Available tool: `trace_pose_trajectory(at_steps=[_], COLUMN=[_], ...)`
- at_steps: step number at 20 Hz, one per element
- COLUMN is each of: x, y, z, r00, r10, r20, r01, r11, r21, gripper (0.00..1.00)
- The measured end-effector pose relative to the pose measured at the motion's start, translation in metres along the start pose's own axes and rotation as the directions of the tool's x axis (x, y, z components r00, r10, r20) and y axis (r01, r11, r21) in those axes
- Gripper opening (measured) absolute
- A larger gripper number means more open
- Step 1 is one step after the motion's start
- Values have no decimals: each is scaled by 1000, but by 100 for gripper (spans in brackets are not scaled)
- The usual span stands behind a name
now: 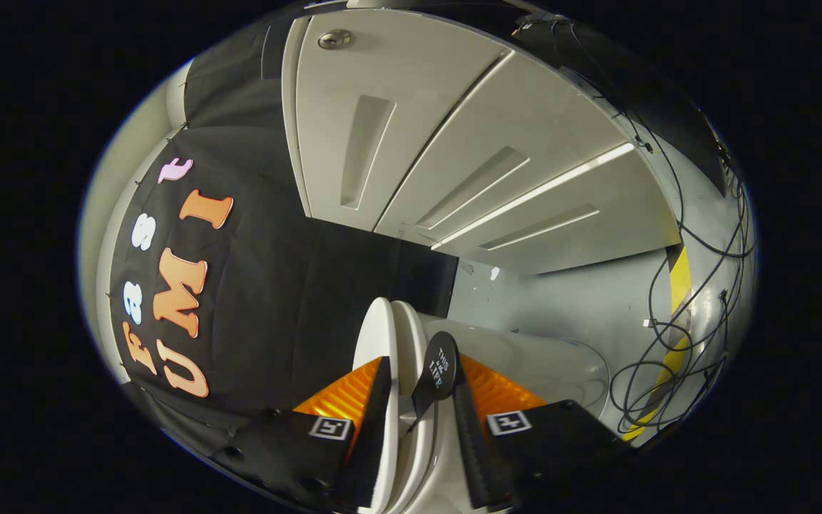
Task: Open the toilet lid.
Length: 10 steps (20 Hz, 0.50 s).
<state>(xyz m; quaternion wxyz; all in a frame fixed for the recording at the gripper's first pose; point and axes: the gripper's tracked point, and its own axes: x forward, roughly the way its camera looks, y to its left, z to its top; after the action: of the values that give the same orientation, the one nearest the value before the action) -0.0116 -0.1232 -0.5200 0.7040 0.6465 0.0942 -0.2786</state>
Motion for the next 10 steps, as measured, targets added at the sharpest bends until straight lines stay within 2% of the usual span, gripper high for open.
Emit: trace_pose_trajectory(at_steps=[3,5,6,7,10], x=[-1,3,1,5,1], y=[-3,-3,-5,-7,-4], z=[2,1,3,3,5], r00=[1000,1000,1000,1000,1000], r10=[12,16,13,2,23], r20=[2,8,-1,5,-3], r01=[-12,-16,-13,-2,-23], r11=[1000,1000,1000,1000,998], r21=[27,22,19,21,55], gripper=[46,46,36,36,11])
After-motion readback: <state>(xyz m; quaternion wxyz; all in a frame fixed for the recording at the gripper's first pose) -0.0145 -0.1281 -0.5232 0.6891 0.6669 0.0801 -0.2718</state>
